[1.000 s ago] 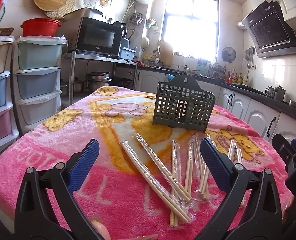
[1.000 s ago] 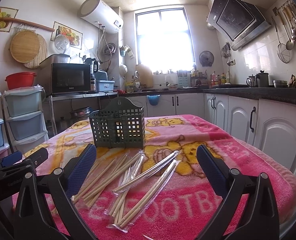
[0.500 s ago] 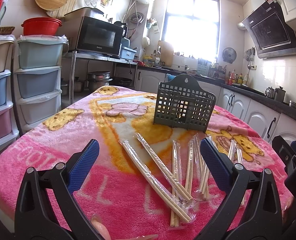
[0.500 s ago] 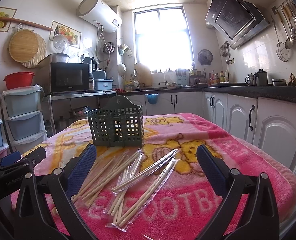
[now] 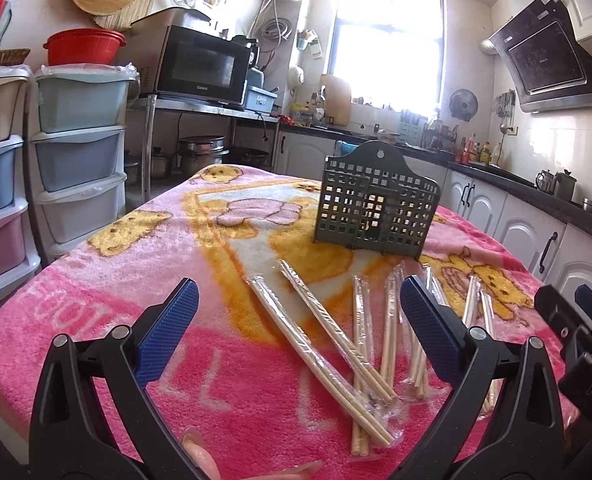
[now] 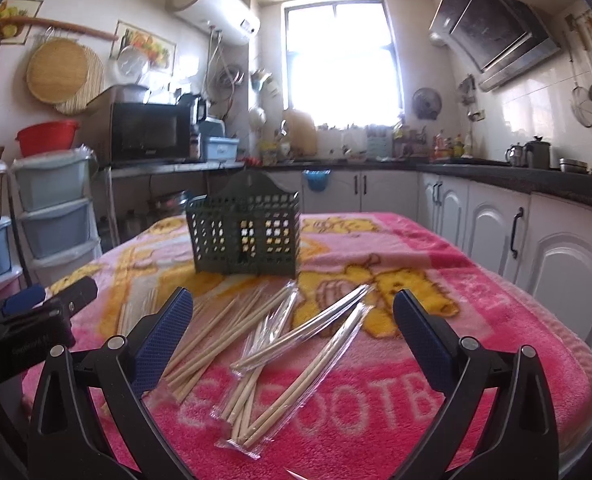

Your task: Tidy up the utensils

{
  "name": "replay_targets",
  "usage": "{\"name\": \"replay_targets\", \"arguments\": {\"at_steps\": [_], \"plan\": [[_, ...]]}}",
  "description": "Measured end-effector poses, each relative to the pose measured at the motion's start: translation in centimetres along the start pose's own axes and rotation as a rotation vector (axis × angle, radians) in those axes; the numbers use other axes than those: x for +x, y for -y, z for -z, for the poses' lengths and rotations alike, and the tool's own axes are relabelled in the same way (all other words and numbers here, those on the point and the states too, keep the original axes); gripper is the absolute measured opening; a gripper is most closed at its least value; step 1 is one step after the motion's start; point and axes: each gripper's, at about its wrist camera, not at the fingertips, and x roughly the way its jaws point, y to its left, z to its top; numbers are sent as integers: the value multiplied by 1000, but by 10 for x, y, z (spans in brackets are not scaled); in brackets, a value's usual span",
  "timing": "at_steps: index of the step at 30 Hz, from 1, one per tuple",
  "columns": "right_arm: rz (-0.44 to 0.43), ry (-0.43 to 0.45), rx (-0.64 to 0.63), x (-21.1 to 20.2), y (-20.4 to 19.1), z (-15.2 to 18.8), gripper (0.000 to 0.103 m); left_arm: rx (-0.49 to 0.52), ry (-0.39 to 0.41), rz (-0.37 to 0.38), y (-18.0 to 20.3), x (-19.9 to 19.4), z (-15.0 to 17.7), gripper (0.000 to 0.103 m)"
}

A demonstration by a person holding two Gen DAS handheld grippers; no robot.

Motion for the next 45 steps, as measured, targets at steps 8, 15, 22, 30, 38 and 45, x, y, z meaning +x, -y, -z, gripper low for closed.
{"name": "replay_targets", "arguments": {"at_steps": [8,15,22,30,38,45], "plan": [[-55,-60,-24,15,-7,-12,97,-45,-46,-85,-25,15,-12,93],[-100,-165,-25,45,-1,-36,97,-54,-100,-85,-45,34,-34,93],[-94,-317,37,88,26,-57,97,-20,-237,25,-31,70,-60,93],[-49,-439,23,130,57,-59,97,101,-362,92,0,120,-68,93],[-22,-565,24,177,80,-51,85,23,-567,151,-13,171,-54,93],[-16,-646,39,203,90,-44,74,-76,-679,242,-24,193,-44,79]]}}
